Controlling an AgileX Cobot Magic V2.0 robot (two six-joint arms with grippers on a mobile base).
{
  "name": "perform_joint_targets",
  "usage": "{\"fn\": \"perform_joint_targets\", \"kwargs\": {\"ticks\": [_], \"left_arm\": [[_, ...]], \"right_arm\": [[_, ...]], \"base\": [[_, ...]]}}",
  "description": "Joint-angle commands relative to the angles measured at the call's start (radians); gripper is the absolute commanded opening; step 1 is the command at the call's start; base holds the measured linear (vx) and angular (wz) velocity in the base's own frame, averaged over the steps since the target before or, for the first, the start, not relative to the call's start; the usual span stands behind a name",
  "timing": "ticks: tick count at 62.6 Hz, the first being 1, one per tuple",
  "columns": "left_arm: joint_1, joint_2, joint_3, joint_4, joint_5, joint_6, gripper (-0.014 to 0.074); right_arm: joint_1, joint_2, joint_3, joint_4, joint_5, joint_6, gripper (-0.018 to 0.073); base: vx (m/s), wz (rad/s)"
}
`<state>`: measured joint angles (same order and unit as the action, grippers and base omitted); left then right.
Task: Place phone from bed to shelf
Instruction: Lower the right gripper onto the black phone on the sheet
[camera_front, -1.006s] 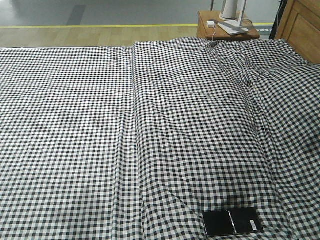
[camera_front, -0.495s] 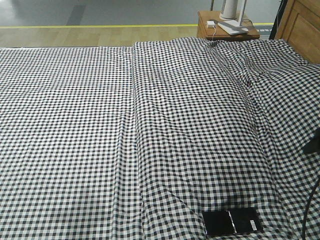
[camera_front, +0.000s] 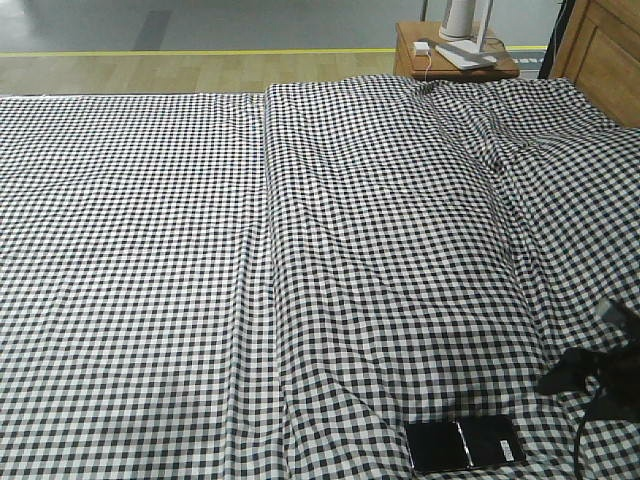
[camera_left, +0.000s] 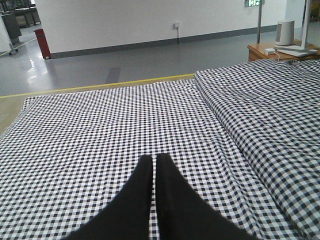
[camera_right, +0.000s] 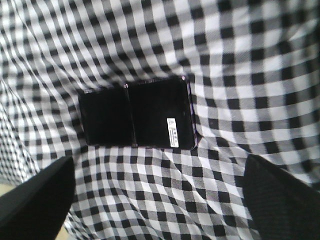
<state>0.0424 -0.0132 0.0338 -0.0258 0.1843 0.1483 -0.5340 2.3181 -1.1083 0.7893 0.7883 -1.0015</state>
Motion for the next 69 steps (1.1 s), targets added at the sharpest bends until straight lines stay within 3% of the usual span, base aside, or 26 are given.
{"fn": "perform_joint_targets", "kwargs": {"ticks": [1, 10, 29, 69], "left_arm": [[-0.004, -0.013, -0.021, -0.009, -0.072, -0.006, 0.0001], [-0.004, -0.013, -0.021, -0.009, -0.072, -0.006, 0.0001], [-0.004, -0.013, -0.021, -0.009, -0.072, -0.006, 0.0001], [-0.004, -0.013, -0.021, -0.009, -0.072, -0.006, 0.0001]], "right_arm": [[-0.006, 0.000, -0.024, 0.061, 0.050, -0.087, 0.0633], [-0.006, 0.100, -0.098, 0.130, 0.182, -0.172, 0.0630], [-0.006, 0.258, -0.237, 0.137, 0.312, -0.187, 0.0616], [-0.006, 0.407, -0.329, 0.173, 0.347, -0.231, 0.0594]], "base": [[0.00, 0.00], [0.00, 0.00], [0.00, 0.00], [0.00, 0.00]]}}
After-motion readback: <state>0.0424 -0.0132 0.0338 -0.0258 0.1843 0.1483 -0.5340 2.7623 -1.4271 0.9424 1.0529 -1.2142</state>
